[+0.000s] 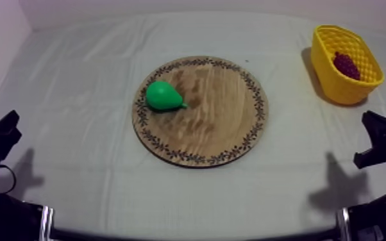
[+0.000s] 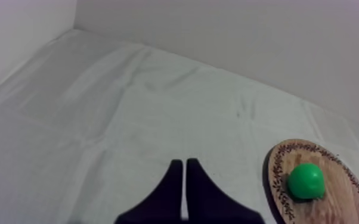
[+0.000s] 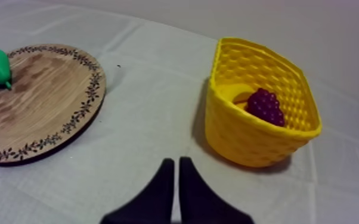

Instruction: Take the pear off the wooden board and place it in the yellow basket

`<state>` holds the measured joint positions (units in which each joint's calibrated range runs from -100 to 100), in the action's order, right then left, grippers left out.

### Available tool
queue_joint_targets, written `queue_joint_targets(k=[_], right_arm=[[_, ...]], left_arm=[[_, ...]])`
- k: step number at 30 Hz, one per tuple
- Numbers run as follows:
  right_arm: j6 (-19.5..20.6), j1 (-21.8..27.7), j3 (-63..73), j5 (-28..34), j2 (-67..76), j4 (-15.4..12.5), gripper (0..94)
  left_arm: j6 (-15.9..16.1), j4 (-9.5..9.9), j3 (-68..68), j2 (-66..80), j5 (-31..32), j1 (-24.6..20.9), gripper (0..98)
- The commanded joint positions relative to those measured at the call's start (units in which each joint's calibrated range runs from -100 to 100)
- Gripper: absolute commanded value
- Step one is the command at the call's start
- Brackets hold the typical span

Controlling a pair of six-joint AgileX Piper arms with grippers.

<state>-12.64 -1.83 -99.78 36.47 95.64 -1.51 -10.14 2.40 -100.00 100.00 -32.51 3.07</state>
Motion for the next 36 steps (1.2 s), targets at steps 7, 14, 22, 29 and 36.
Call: queue_joint_targets(k=[7,14,22,29,36], right_arm=[[0.1,-0.3,0.0,0.0,0.0,0.0,0.7],[-0.5,-0.3,0.0,0.0,0.0,0.0,0.7],[-3.5,-1.0,0.2,-3.3,-0.8,-0.3,0.7],[-3.4,-1.8,7.8,-5.7,-9.2,0.9,0.6],[-6.6,-3.6,23.1,-1.4,-20.6,0.4,0.6]], left_arm=[[0.0,0.02,0.0,0.0,0.0,0.0,0.1],[0.0,0.02,0.0,0.0,0.0,0.0,0.1],[0.0,0.02,0.0,0.0,0.0,0.0,0.1],[0.0,0.02,0.0,0.0,0.0,0.0,0.1],[0.0,0.02,0.0,0.0,0.0,0.0,0.1]])
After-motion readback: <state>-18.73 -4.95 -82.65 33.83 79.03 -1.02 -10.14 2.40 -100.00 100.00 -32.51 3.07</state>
